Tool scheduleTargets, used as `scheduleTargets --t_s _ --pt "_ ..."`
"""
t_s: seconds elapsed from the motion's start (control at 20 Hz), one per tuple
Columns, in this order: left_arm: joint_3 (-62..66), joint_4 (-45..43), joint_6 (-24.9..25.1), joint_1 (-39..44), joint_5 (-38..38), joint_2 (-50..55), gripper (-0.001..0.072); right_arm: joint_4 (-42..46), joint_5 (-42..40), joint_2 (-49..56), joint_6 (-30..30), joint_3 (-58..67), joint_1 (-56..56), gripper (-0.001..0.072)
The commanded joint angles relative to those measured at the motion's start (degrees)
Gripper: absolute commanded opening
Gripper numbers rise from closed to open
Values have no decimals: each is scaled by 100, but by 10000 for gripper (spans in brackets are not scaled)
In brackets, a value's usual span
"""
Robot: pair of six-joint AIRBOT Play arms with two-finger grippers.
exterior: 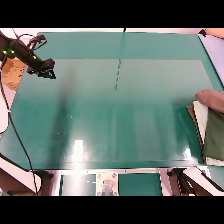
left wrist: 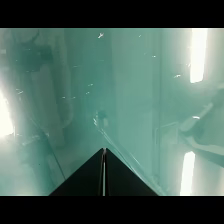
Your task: Fold the shirts.
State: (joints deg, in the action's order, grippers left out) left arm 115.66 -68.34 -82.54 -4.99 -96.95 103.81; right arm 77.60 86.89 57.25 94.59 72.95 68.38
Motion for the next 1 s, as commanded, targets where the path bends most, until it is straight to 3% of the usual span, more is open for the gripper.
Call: scheduleTargets --t_s 0.0,0.15,0.2,0.25,0.3,0.45,0.55,0.65,0.75,0.95 --pt "-2 42 9 -4 -13 0 27 1110 208 -61 317 -1110 37 19" --pt "-2 155 192 -4 52 0 26 1665 33 -61 343 -2129 37 104" --pt "-2 205 208 -4 85 0 26 1716 -72 -61 343 -2378 37 259" --pt "-2 278 210 -4 120 0 26 1714 -155 -59 343 -2500 37 490" --pt "-2 350 212 -4 149 0 26 1694 -160 -57 385 -2483 35 541" --pt "-2 553 208 -4 44 -2 26 984 -122 -59 442 -1816 22 540" --pt "-2 769 203 -4 -87 -4 26 -542 -144 -61 442 -1207 -11 517" --pt "-2 879 256 39 -267 -7 25 -2299 -345 -63 186 -796 -369 57" --pt "-50 868 306 195 -417 -31 25 -3108 -372 -105 -192 -719 -1078 23" --pt "-1429 820 308 710 44 -791 25 -2140 -745 -667 -315 -1394 -3233 18"
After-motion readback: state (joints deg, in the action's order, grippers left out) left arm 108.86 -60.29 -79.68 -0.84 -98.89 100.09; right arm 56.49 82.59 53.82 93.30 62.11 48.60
